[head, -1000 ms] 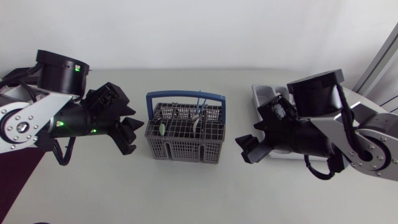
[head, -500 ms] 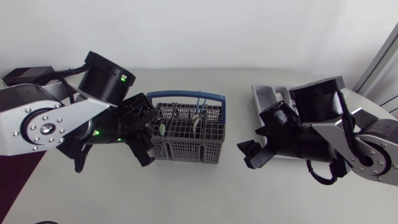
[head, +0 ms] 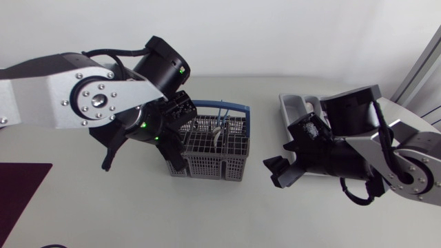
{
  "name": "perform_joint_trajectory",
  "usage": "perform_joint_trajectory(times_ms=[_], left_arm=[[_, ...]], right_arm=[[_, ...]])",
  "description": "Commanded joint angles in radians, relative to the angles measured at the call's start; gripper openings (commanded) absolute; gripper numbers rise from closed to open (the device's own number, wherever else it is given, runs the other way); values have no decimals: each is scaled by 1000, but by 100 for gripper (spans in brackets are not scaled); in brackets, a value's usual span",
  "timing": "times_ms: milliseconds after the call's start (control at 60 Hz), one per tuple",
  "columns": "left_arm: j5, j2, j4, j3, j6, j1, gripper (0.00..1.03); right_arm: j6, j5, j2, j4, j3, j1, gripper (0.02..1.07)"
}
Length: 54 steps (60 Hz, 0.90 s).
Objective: Unload the cutlery basket into the drawer organizer.
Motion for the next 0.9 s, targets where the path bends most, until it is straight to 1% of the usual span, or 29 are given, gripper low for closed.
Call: perform_joint_trajectory(times_ms=[0,133,233,500,633,700,883], left_arm=[[-10,27,-17,34,-23,-3,46],[-16,47,-17,40,-24,-3,46],[-58,70,-12,48,-24,-7,46],[-85,98,20,45,-26,-19,46],[-93,118,48,35,-26,-20,46],[-127,130,80,22,-24,-31,46],[-143,170,114,8,-12,-27,46]], right_arm=[[1,-1,3,-9,-10,3,91],[1,-4,0,-9,-15,-3,91],[1,-6,0,-10,-15,-5,91],[-1,-7,-6,-18,-15,-13,91],[-1,-12,-7,-18,-16,-17,91],[-2,-12,-7,-18,-16,-19,92],[-4,-12,-10,-19,-15,-22,92]])
